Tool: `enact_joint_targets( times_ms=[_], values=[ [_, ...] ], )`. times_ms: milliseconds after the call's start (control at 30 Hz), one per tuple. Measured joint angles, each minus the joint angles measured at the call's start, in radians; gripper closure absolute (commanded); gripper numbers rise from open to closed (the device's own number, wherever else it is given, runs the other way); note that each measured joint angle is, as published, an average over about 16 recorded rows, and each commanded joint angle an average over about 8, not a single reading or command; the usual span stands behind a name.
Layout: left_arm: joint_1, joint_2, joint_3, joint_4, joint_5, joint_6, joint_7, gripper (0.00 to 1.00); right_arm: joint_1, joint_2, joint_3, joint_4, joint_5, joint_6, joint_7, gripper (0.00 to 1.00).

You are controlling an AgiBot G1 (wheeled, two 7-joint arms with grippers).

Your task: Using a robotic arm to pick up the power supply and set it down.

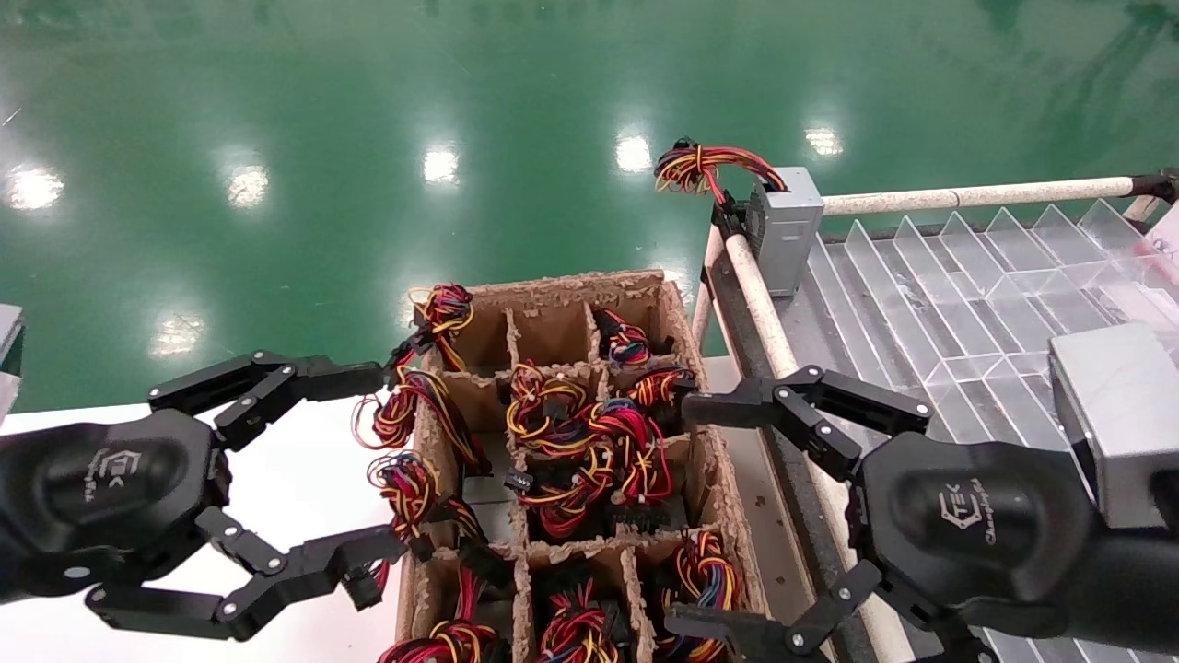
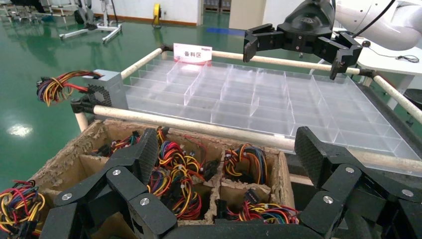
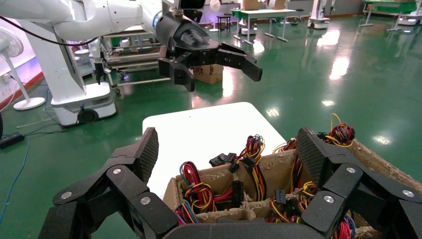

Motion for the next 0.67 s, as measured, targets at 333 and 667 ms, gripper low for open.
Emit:
enact_joint_targets(
  times_ms=[333,667],
  values=[
    [0.000,0.000,0.000,0.000,0.000,0.000,0.000,0.00,0.000,0.000,0.000,0.000,0.000,0.000,0.000,0.00],
    [0.000,0.000,0.000,0.000,0.000,0.000,0.000,0.00,0.000,0.000,0.000,0.000,0.000,0.000,0.000,0.00]
  ],
)
